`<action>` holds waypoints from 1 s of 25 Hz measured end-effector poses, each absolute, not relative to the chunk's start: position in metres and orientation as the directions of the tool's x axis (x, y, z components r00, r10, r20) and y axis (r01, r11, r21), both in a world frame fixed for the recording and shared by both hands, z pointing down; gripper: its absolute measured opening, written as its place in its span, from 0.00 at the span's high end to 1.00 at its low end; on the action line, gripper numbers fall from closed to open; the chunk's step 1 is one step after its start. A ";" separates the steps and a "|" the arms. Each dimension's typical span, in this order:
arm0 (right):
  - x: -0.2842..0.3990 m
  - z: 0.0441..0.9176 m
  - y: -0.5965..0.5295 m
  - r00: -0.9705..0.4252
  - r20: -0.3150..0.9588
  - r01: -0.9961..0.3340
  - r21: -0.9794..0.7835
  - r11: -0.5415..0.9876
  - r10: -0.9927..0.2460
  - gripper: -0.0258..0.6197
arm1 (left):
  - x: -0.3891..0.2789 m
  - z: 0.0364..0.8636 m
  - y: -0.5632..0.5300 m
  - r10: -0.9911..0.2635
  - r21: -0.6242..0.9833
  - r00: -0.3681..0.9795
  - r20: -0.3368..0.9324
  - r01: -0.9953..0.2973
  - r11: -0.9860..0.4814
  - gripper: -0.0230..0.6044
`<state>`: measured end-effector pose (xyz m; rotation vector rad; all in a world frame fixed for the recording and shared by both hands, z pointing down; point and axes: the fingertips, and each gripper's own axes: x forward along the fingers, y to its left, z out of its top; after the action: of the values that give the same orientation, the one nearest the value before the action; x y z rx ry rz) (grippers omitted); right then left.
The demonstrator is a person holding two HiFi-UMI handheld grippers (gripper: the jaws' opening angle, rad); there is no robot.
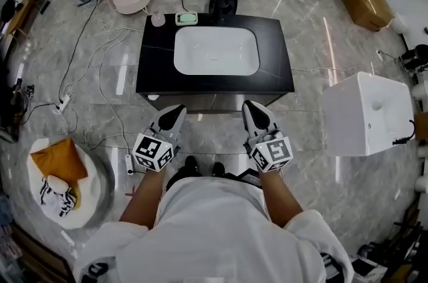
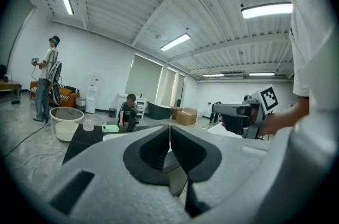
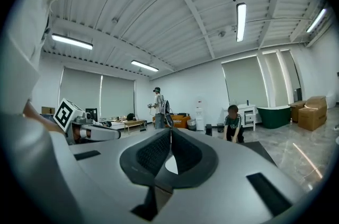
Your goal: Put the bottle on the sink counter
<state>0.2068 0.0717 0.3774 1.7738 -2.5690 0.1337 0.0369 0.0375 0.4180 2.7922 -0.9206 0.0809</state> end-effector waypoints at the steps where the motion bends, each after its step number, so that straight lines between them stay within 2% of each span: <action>1: 0.211 0.370 0.076 -0.376 0.040 -0.926 -0.060 0.373 -0.926 0.93 | 0.041 0.411 0.040 -0.590 0.162 0.800 0.105 -0.599 -0.784 0.93; 4: 0.226 0.351 0.095 -0.439 -0.026 -0.897 -0.031 0.440 -0.898 0.93 | 0.057 0.392 0.054 -0.597 0.162 0.799 0.067 -0.599 -0.784 0.93; 7: 0.252 0.347 0.113 -0.416 -0.059 -0.909 0.003 0.417 -0.907 0.94 | 0.074 0.388 0.072 -0.609 0.186 0.791 0.051 -0.607 -0.773 0.93; 11: 0.274 0.361 0.124 -0.398 -0.049 -0.915 -0.044 0.400 -0.916 0.94 | 0.093 0.399 0.095 -0.610 0.199 0.789 0.073 -0.611 -0.766 0.93; 25: 0.256 0.369 0.132 -0.524 -0.073 -0.845 -0.076 0.529 -0.848 0.94 | 0.097 0.388 0.127 -0.644 0.160 0.758 0.102 -0.651 -0.742 0.93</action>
<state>0.2560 0.1323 0.3693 1.5750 -2.8336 0.0498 0.0968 0.1272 0.3876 2.7692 -1.0298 0.0598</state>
